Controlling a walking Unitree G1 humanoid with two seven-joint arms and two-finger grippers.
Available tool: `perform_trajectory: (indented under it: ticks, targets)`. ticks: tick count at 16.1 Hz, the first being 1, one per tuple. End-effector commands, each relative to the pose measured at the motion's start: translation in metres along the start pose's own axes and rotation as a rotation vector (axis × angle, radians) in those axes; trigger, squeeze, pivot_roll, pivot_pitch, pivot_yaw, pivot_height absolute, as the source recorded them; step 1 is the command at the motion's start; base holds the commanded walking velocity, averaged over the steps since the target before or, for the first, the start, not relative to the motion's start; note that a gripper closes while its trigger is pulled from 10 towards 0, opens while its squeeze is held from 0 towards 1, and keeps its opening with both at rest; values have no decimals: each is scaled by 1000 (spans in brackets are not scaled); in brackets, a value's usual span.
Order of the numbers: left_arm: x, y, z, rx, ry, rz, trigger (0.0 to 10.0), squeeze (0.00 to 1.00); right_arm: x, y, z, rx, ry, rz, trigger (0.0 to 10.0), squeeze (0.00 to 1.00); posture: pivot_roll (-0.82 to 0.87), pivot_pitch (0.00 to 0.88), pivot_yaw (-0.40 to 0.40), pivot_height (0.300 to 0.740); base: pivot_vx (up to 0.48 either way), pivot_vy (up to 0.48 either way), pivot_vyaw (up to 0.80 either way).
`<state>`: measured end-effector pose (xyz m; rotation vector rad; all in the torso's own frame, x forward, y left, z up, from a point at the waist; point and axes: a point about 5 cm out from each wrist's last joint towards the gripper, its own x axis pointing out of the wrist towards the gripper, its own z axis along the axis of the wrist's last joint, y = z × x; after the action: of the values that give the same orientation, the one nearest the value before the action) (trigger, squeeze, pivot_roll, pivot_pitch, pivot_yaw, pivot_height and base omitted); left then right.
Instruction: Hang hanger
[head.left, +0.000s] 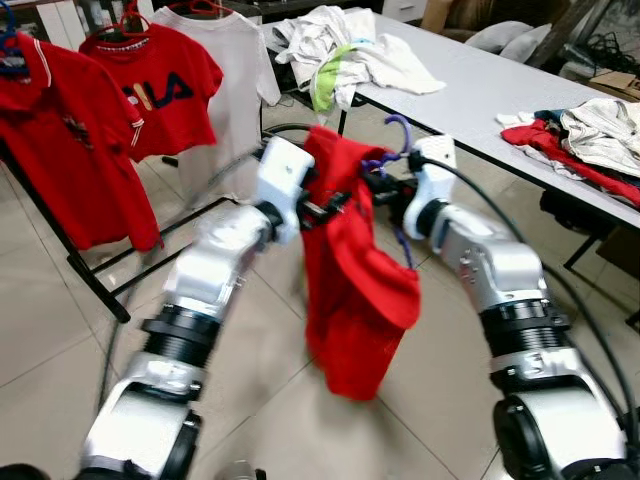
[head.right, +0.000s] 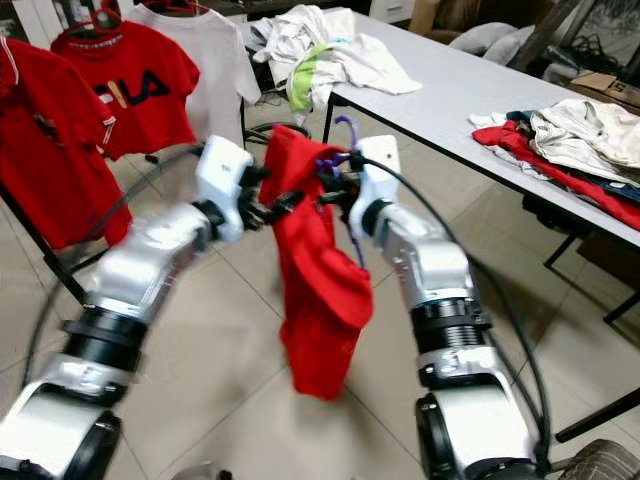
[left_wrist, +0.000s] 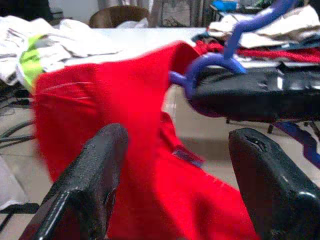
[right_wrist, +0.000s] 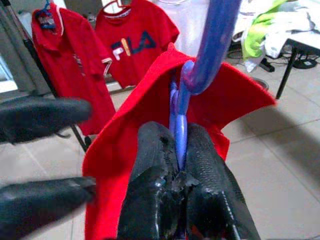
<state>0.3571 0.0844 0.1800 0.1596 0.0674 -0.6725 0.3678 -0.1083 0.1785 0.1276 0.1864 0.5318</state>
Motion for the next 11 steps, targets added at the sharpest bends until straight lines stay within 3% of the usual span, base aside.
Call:
perform_trajectory:
  ticks: [1,4,6,7,8,11]
  targets:
    - [6,2,9,73,-41,34,10000,0,0,5,21,-16,-69,10,0,0,-43,0,-32,740,0,0,0]
    - [12,1,10,104,-50,51,10000,0,2,15,20,-19,-62,41,0,0,-48,0,-27,740,0,0,0]
    - [14,10,12,134,-49,151,10000,0,1,19,18,-27,-60,50,0,0,-49,0,-24,740,0,0,0]
    - [14,13,11,132,-57,166,8039,0,0,21,18,-25,-61,60,0,0,-48,0,-23,740,0,0,0]
    - [14,15,10,142,-58,180,0,0,-1,24,18,-26,-61,71,0,0,-48,0,-23,740,0,0,0]
    - [13,27,11,166,-67,248,0,0,-2,30,18,-29,-59,91,0,0,-49,0,-20,740,0,0,0]
